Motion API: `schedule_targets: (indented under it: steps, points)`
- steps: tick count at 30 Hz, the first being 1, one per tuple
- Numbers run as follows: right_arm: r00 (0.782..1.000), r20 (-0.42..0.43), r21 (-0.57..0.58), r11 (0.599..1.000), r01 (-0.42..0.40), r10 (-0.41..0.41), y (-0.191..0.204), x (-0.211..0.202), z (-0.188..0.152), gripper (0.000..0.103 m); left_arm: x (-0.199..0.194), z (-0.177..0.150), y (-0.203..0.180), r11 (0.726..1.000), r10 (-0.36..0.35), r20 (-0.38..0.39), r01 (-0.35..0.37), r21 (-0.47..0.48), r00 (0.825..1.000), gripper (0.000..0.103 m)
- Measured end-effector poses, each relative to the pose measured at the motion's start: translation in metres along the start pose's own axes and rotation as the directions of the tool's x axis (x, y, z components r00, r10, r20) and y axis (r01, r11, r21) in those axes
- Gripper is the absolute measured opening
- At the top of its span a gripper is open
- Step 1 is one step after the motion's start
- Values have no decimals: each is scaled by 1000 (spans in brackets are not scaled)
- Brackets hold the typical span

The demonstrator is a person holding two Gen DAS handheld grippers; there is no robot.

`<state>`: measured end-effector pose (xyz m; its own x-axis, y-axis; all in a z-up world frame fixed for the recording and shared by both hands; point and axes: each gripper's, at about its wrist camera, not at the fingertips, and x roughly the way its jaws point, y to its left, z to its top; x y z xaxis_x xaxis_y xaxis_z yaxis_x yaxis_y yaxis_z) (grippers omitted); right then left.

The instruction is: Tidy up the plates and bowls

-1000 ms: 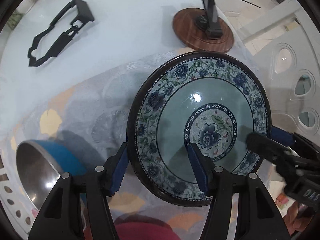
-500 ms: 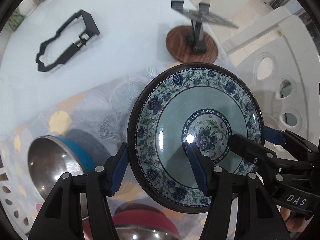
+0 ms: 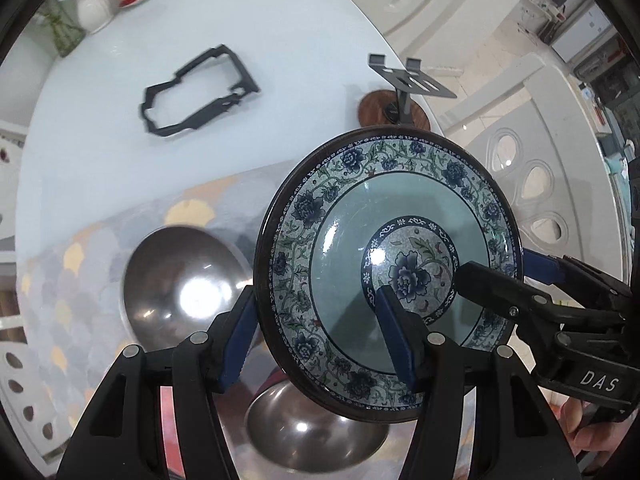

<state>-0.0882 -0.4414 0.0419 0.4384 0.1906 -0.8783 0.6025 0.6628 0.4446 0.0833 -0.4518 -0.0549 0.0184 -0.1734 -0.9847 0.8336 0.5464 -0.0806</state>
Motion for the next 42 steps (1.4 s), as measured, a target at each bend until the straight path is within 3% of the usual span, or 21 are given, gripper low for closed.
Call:
schedule_targets:
  steps: [23, 42]
  points:
    - [997, -56, -212, 976, -57, 46, 157, 18, -82, 68, -78, -135, 125, 979, 67, 68, -53, -197, 995, 56]
    - [990, -138, -362, 929, -83, 35, 251, 44, -153, 68, -96, -232, 196, 943, 80, 90, -46, -330, 993, 56]
